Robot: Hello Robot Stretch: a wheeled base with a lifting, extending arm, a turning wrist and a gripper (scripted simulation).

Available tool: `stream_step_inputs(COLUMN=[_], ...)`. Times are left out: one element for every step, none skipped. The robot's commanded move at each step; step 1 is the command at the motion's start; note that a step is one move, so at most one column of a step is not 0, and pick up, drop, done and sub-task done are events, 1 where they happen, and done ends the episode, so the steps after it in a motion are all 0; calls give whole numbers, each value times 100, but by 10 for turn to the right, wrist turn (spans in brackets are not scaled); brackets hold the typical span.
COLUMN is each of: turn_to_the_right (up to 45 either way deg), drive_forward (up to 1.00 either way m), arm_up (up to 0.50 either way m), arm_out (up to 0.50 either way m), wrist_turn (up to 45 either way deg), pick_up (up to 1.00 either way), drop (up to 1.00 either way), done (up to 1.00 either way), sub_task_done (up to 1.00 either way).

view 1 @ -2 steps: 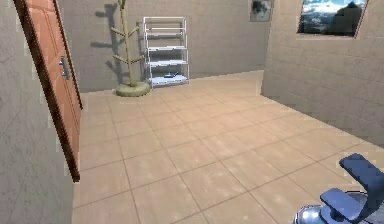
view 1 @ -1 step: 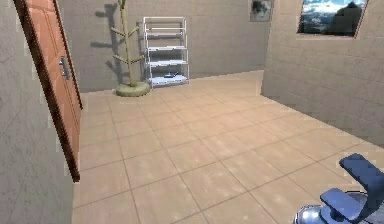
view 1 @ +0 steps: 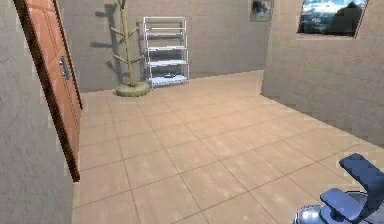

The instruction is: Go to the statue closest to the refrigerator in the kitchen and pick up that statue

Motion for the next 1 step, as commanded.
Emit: stream_step_inputs(turn_to_the_right=[0], drive_forward=[0], arm_up=[0], arm_out=[0], wrist_turn=[0], pick_up=[0], drop=[0], done=[100], sub_task_done=[0])
